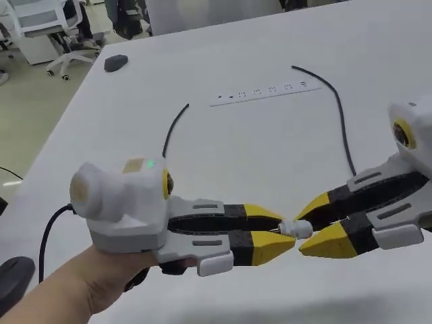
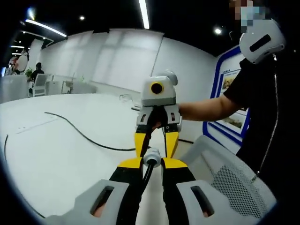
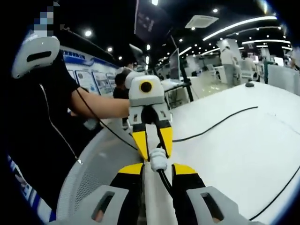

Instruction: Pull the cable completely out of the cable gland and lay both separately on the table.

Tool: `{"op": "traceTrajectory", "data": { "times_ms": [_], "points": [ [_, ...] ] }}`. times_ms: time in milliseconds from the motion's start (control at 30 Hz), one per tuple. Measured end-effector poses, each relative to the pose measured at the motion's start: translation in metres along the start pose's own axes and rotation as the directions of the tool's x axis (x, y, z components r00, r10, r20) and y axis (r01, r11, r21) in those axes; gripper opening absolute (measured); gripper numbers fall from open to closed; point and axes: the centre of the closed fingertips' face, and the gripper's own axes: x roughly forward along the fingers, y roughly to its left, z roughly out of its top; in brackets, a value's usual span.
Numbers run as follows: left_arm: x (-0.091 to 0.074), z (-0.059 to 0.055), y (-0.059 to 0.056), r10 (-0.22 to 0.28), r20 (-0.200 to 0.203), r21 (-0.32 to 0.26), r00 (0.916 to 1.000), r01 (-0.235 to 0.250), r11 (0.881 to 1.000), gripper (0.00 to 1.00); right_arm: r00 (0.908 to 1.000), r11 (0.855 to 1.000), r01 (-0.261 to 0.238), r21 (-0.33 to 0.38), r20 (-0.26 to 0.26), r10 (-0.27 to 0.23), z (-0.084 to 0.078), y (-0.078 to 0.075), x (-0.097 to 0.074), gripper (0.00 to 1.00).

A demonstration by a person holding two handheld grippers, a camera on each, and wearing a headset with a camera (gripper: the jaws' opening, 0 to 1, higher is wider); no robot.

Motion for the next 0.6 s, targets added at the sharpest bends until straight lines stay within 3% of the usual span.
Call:
{"op": "traceTrajectory", "data": {
  "times_ms": [133,200,300,367,433,467,600],
  "points": [
    [0.0016,-0.0025,-0.0009,0.003,-0.012,0.020,0.9999,-0.003,1.000,0.15,0.9992,0.999,-0.009,0.031,0.038,0.008,0.0049,-0.0019,-0.0057,0.08],
    [0.0020,-0.0020,-0.0005,0.005,-0.009,0.020,0.9999,-0.005,1.000,0.15,0.9993,0.999,-0.013,0.043,0.036,0.011,0.0044,-0.0006,-0.0055,0.08],
    [0.0030,-0.0012,0.0000,0.009,-0.005,0.014,0.9999,-0.009,1.000,0.14,0.9995,1.000,-0.004,0.015,0.030,0.004,0.0043,0.0006,-0.0063,0.08],
    [0.0037,-0.0009,0.0012,0.012,-0.005,-0.016,0.9999,-0.012,1.000,0.15,0.9996,0.997,0.013,-0.075,0.027,-0.011,0.0049,0.0008,-0.0068,0.08],
    [0.0035,-0.0015,0.0018,0.010,-0.007,-0.075,0.9999,-0.011,0.997,0.15,0.9994,0.986,0.030,-0.166,0.020,-0.027,0.0051,0.0027,-0.0062,0.08],
    [0.0035,-0.0017,0.0036,0.014,-0.007,-0.084,0.9999,-0.014,0.996,0.15,0.9987,0.969,0.051,-0.242,0.014,-0.049,0.0051,0.0028,-0.0057,0.08],
    [0.0040,-0.0034,0.0034,0.019,-0.013,-0.082,0.9997,-0.020,0.996,0.15,0.9958,0.927,0.078,-0.367,-0.017,-0.090,0.0024,0.0044,-0.0041,0.08]
  ]
}}
